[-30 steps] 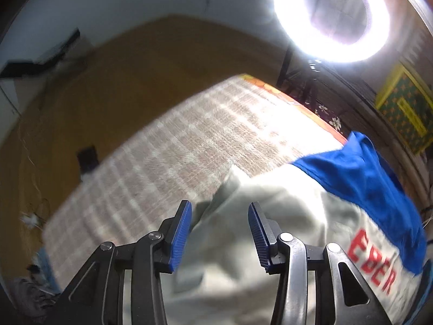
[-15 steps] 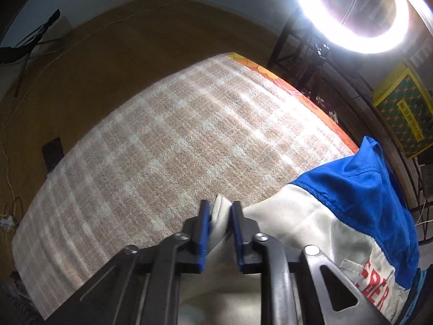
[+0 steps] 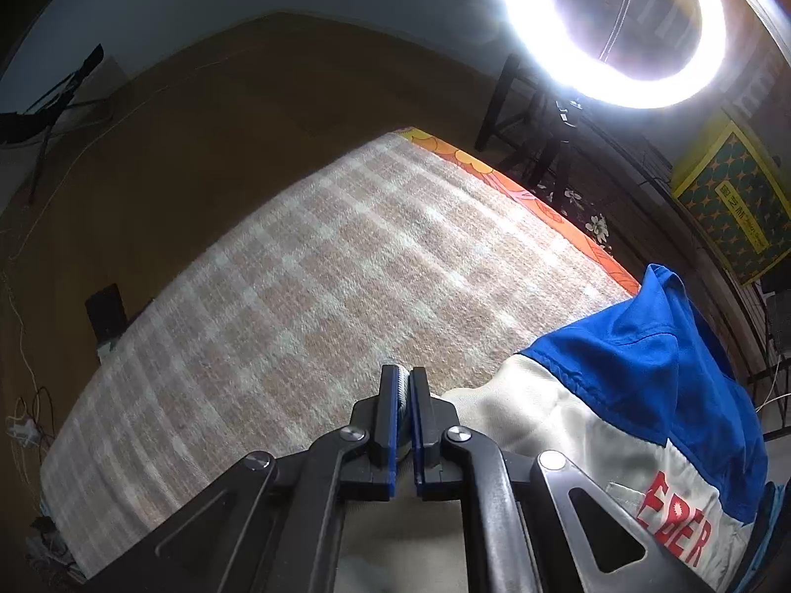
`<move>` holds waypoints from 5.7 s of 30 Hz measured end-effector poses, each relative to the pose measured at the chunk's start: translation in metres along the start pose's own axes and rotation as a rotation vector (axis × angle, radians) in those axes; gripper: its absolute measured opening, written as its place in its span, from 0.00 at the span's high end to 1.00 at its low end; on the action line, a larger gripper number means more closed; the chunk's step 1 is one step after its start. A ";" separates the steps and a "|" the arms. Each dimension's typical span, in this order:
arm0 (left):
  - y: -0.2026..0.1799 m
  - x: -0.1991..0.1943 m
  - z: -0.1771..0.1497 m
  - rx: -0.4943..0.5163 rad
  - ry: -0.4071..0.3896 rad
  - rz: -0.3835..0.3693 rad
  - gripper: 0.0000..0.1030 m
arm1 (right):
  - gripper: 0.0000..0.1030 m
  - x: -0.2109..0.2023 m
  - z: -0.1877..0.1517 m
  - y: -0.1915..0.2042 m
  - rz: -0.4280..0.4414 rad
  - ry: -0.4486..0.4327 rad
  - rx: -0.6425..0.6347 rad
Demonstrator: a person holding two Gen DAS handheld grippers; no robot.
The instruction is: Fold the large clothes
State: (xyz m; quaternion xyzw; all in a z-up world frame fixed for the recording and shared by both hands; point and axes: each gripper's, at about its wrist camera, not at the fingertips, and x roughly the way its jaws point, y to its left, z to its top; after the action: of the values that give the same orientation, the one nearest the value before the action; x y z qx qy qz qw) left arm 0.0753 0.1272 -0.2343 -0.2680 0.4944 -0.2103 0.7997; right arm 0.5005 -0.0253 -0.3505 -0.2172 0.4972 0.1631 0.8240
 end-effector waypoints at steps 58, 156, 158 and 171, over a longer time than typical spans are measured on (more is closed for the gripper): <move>0.002 -0.015 0.014 0.044 -0.118 0.240 0.55 | 0.66 -0.092 -0.247 -0.042 0.336 -0.094 0.231; -0.084 -0.005 -0.008 0.310 -0.142 0.038 0.87 | 0.99 -0.042 -0.124 0.029 0.274 -0.054 0.350; -0.099 -0.002 -0.012 0.349 -0.137 0.042 0.87 | 0.99 -0.058 -0.139 0.013 0.337 -0.107 0.405; -0.164 0.031 -0.034 0.506 -0.053 0.061 0.87 | 0.99 -0.082 -0.261 -0.096 0.579 -0.307 0.768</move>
State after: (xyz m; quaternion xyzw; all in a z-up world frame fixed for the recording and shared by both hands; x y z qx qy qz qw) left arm 0.0458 -0.0247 -0.1636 -0.0497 0.4128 -0.2963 0.8598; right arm 0.3146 -0.2477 -0.3664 0.2749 0.4343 0.2204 0.8290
